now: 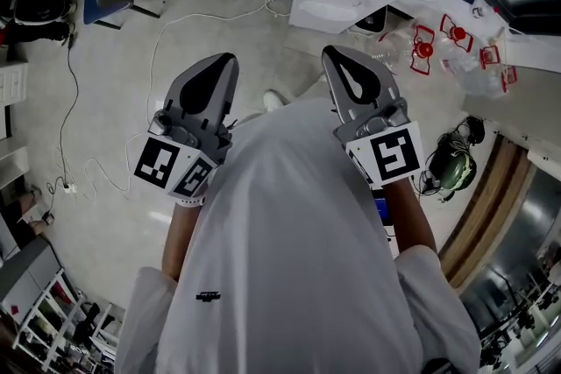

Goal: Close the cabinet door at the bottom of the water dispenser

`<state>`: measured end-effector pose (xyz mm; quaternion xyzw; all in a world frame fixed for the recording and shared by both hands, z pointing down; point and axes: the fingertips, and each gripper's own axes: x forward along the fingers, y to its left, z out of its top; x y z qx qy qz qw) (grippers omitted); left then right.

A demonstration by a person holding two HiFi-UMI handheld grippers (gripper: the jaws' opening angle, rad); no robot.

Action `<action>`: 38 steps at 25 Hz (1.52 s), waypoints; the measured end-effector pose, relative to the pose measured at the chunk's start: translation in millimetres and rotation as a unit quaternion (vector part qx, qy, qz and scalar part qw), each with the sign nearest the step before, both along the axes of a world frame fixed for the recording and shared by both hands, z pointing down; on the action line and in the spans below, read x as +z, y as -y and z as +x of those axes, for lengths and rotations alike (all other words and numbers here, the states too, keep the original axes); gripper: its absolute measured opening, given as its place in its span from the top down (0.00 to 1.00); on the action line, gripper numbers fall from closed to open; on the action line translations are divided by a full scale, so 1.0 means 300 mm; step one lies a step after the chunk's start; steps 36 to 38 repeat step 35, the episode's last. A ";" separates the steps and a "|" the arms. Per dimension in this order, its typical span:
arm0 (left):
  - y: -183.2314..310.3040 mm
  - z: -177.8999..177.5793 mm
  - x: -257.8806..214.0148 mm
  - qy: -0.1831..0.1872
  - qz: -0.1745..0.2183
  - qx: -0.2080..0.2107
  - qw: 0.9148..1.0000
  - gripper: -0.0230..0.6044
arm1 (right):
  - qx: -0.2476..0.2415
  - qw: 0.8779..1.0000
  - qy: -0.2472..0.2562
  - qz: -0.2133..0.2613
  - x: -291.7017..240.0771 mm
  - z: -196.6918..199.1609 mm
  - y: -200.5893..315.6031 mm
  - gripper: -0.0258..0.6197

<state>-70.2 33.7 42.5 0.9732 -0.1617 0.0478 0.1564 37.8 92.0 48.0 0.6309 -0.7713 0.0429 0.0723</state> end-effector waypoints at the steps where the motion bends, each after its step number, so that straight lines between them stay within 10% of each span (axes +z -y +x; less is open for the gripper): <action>1: -0.001 0.002 -0.002 0.000 0.001 -0.001 1.000 0.95 | 0.001 1.000 0.000 0.001 -0.004 0.004 -0.001 0.94; 38: -0.088 0.020 0.006 -0.003 -0.008 0.000 1.000 0.95 | 0.014 1.000 0.004 0.005 -0.001 0.042 -0.082 0.94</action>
